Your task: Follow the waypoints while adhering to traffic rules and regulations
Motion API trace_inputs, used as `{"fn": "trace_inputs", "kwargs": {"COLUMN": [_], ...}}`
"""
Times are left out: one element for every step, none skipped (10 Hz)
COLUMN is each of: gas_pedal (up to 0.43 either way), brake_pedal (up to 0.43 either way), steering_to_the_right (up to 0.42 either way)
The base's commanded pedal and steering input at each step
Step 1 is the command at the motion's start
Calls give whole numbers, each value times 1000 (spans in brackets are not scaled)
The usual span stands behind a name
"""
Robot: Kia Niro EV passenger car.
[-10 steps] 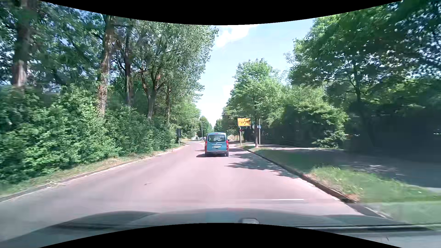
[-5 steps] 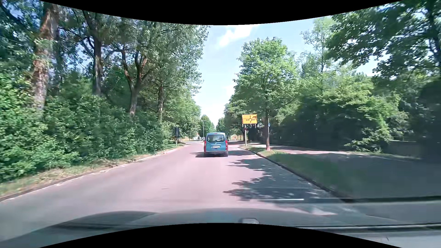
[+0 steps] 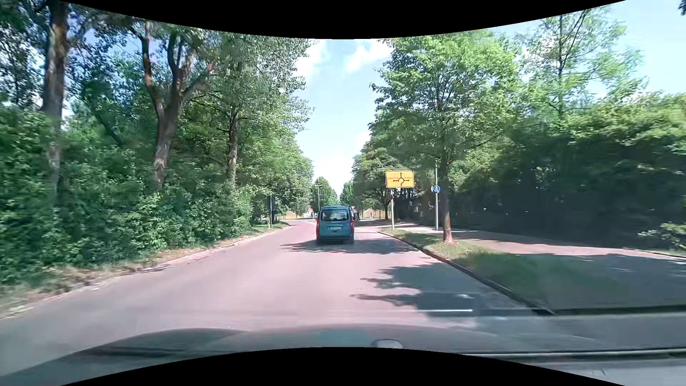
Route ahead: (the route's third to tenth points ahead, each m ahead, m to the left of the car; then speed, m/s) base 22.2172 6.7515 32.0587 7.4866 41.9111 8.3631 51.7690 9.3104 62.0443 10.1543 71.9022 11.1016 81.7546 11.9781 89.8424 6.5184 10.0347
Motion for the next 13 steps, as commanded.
{"fn": "trace_inputs", "kwargs": {"gas_pedal": [110, 110, 110, 110, 110, 110, 110, 110, 110, 110, 110, 110, 110], "brake_pedal": [0, 0, 0, 0, 0, 0, 0, 0, 0, 0, 0, 0, 0], "steering_to_the_right": [-15, -15, -15, -15, -15, -15, -15, -15, -15, -15, -15, -15, -15]}}
